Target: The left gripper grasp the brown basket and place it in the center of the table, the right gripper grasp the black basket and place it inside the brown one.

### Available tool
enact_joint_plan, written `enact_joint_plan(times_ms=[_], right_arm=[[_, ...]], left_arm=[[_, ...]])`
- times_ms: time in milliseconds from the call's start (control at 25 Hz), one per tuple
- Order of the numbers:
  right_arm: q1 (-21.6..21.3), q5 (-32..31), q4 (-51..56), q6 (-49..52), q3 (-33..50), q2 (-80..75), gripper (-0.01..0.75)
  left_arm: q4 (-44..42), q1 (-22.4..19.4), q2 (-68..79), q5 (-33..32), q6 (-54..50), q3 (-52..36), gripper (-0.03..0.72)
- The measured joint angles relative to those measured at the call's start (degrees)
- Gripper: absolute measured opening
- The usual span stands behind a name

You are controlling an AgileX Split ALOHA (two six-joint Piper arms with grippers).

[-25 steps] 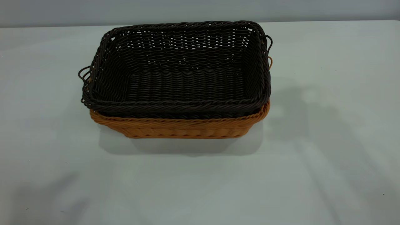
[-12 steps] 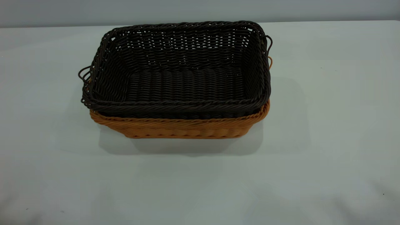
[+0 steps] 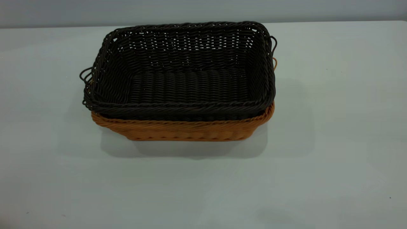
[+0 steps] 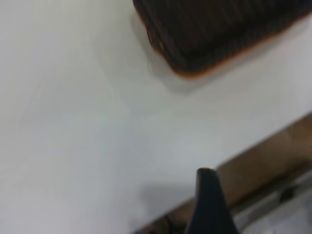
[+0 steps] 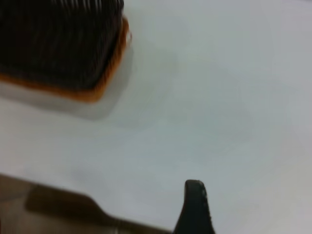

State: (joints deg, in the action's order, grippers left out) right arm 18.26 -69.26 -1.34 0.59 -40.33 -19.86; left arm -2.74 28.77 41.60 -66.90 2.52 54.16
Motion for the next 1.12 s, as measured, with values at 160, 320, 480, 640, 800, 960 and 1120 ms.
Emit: enact_joint_plan(times_ms=[160, 320, 480, 640, 800, 960, 1120], right_arm=[[0.00, 2.98, 1.34, 0.42, 11.21, 3.19, 0.506], [0.00, 5.54, 2.23, 0.42, 13.24, 4.12, 0.506], [0.00, 5.82, 2.23, 0.42, 13.30, 4.17, 0.507], [0.00, 5.94, 2.23, 0.42, 13.30, 4.17, 0.507], [0.00, 5.94, 2.23, 0.42, 13.30, 4.17, 0.507], [0.00, 5.98, 2.23, 0.42, 13.30, 4.17, 0.507], [-3.71, 5.98, 2.69, 0.42, 13.30, 6.23, 0.507]], left_arm=[[0.71, 0.00, -4.13, 0.00, 0.00, -8.73, 0.458], [0.71, 0.00, -9.28, 0.53, 0.00, -17.76, 0.458], [0.77, 0.00, -14.58, 3.38, -0.26, -25.64, 0.458], [0.78, 0.00, -19.17, 4.47, -0.45, -26.03, 0.458], [0.78, 0.00, -23.58, 4.35, -0.50, -26.08, 0.458], [0.78, 0.00, -27.39, 4.24, -0.50, -26.08, 0.458], [0.78, -0.35, -30.86, 4.01, -0.57, -26.08, 0.458]])
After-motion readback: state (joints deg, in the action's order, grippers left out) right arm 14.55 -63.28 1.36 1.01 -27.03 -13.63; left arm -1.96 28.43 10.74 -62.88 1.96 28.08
